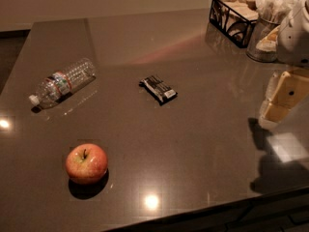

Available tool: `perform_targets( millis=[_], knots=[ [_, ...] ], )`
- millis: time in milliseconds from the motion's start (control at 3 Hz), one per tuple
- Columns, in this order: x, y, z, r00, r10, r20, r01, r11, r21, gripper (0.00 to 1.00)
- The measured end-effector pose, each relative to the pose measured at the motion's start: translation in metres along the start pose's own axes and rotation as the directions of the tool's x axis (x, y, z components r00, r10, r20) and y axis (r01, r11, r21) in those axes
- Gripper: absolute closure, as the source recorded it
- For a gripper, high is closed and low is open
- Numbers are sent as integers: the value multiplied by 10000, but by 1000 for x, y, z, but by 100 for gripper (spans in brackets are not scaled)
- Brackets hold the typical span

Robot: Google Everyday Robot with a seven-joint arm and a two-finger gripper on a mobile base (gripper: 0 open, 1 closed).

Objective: Move water bottle near rxbar chocolate

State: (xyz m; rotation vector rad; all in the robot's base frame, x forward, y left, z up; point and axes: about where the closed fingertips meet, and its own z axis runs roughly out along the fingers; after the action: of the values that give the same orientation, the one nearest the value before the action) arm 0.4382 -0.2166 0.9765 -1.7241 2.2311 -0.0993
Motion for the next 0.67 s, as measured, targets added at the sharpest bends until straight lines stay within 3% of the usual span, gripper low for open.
perform_targets(
  millis=[333, 667],
  knots=[
    [0, 0, 0, 10000, -1, 1, 1, 10000, 2, 0],
    [-19, -9, 7, 9995, -282, 151, 282, 9996, 5, 0]
  ],
)
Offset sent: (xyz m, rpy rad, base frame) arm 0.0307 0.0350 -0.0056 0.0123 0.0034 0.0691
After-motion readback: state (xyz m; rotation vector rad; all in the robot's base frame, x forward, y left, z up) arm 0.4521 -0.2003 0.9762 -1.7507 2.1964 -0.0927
